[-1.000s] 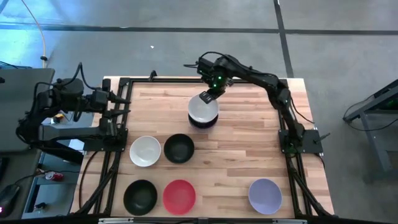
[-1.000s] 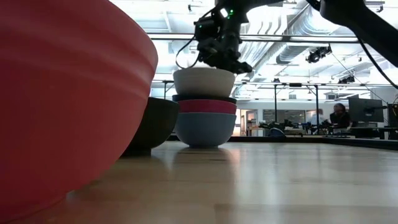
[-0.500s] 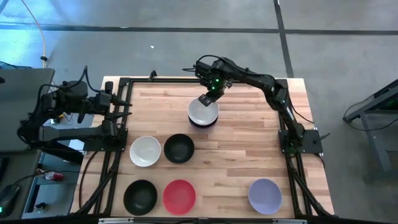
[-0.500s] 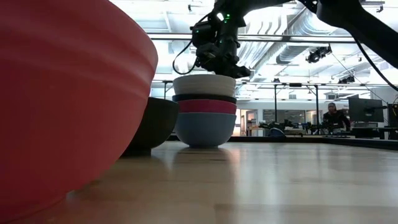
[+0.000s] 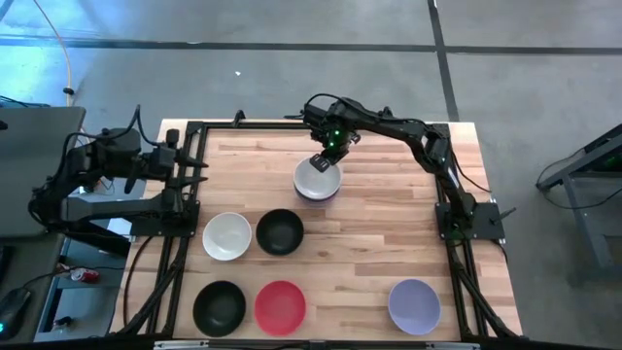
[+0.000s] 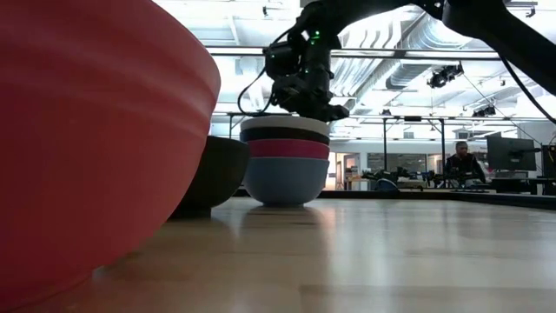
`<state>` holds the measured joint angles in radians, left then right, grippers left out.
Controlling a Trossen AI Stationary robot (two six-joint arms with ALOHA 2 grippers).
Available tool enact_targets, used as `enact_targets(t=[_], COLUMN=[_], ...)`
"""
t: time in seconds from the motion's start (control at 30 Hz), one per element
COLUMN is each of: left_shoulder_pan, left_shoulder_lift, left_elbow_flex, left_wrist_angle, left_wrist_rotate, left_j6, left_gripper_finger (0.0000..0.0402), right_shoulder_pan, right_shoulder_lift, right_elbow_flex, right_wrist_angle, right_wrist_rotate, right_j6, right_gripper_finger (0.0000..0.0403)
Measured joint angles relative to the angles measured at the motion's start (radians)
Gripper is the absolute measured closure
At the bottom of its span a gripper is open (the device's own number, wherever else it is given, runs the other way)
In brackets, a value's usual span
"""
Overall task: Nest bowls inside each other
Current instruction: Stack the right white bowl on top of the black bowl
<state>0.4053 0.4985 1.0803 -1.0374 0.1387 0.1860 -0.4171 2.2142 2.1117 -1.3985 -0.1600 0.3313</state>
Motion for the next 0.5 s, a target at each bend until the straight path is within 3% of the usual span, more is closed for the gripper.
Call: enact_targets(t=[0.17, 0.5], left_shoulder_pan=[0.000, 0.000], left_shoulder_lift=[-0.001, -0.001], left_elbow_flex=[0.000, 0.000], left_wrist_angle=[0.001, 0.001], left_wrist_rotate=[0.000, 0.000], left_j6=[0.000, -0.003], left_gripper_finger=[0.0261, 0.0261], right_shoulder_pan=[0.000, -0.001], right_shoulder_lift=[-0.007, -0.017], right_elbow_flex=[0.000, 0.036], right_wrist_angle=[0.028, 0.003], right_wrist_rotate=[-0.007, -0.029], right_j6=[0.000, -0.043], right_gripper_finger=[0.0376, 0.0262])
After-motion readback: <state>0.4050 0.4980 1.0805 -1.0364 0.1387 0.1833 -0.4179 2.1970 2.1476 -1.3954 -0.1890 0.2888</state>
